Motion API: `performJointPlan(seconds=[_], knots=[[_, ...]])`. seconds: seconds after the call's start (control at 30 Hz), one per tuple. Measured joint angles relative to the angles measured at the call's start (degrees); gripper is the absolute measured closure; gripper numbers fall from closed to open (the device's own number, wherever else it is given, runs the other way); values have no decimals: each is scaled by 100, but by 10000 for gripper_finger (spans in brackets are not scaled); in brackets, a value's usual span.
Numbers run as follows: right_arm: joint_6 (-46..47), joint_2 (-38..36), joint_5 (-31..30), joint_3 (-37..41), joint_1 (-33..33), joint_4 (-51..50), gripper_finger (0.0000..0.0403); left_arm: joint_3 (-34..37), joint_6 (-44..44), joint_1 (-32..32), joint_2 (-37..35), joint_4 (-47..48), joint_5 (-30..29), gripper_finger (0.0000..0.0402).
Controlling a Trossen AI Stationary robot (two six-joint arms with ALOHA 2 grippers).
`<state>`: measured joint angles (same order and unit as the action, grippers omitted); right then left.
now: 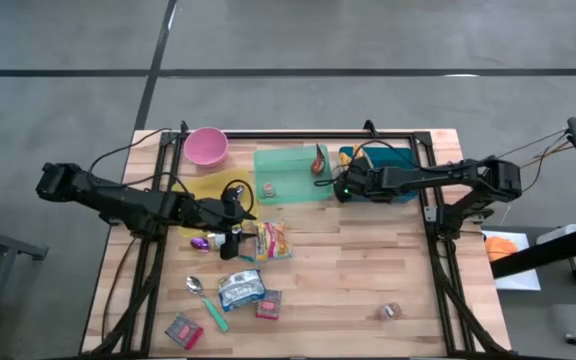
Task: Pick & Place Food Item
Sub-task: Put the yellow noodle pack into the blue bin, then put the brown seasoning bottle into the green bin
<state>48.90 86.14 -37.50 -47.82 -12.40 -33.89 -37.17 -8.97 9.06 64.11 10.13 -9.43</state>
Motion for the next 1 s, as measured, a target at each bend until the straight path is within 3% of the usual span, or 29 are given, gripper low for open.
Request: performJointPlan(seconds=[0.23,0.5,0.67,1.0], knots=[[-273,-111,411,-157,-4,8,369,0,0,0,-1,0,0,161],[-586,-132,790,-264,-4,-22,243,0,0,-2,-1,0,0,161],[-888,-134,1238,-527,-1,-262,188,0,0,-2,1,0,0,161],[-615,-141,1207,-1484,251,-2049,168,0,0,-2,0,50,0,161]])
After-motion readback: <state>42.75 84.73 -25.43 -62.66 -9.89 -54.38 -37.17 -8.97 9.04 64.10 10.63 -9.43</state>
